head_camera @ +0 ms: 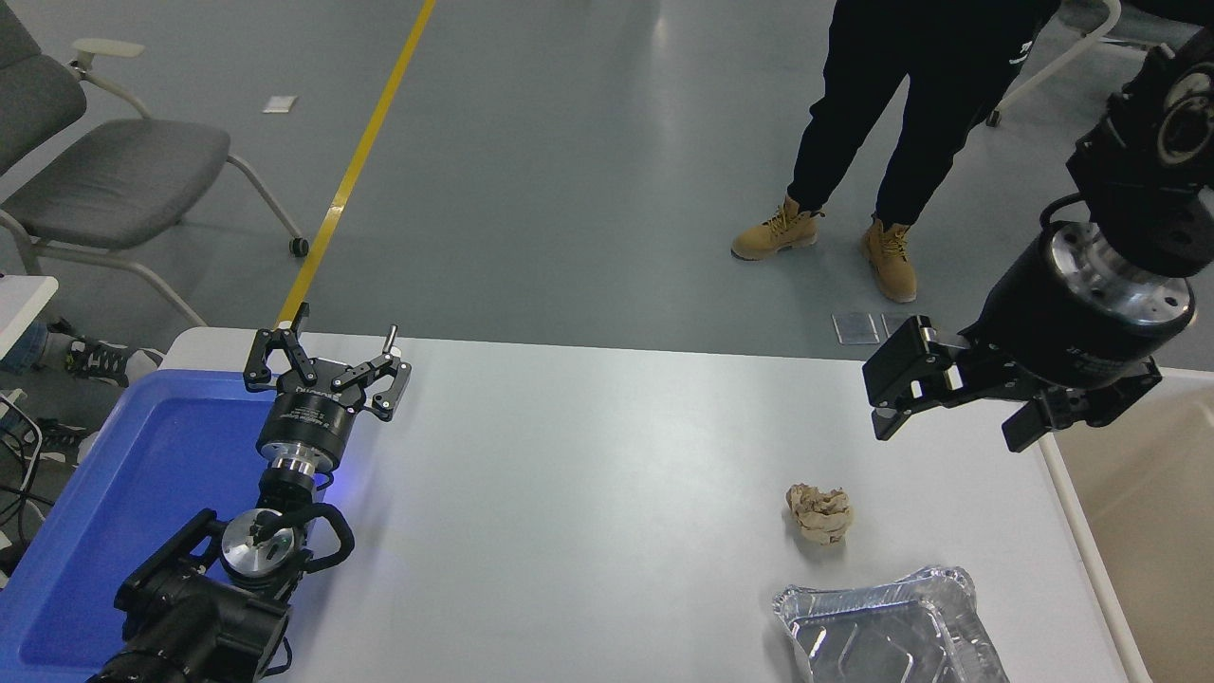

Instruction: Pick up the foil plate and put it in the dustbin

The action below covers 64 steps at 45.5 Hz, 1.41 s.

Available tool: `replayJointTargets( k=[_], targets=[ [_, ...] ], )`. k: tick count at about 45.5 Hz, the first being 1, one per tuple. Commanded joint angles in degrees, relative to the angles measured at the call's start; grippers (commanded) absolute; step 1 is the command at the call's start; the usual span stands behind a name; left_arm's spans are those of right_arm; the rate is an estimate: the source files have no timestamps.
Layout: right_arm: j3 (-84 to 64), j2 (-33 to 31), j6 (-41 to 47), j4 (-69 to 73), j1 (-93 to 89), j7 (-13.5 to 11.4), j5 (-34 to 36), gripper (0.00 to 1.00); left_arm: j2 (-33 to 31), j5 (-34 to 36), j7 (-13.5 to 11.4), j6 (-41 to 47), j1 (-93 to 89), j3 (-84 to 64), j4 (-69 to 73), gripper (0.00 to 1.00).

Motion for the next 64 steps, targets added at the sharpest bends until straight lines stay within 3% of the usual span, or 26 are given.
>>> replayJointTargets(
  k=[1,38,43,53,64],
  targets=[
    [0.0,0.0,0.0,0.0,-0.1,0.1,-0.1,1.0,-0.1,0.0,-0.2,0.0,0.1,-0.1,0.0,0.99],
    [0.8,-1.5,0.0,-0.6,-2.7,0.1,-1.5,1.0,0.0,0.0,-0.1,-0.1,0.0,-0.1,0.0,0.99],
    [1.9,-4.1,0.0,-0.6,-2.8,0.1,-2.1,1.0,0.0,0.0,-0.1,-0.1,0.0,-0.1,0.0,0.99],
    [2.1,-8.0,-0.3,-0.7,-6.2,0.1,-8.4,1.0,0.0,0.0,0.0,0.0,0.0,-0.1,0.0,0.99],
    [3.8,-12.8,-10.4,-0.7,-16.0,0.2,-16.9,1.0,0.0,0.0,-0.1,0.0,0.0,-0.1,0.0,0.99]
  ],
)
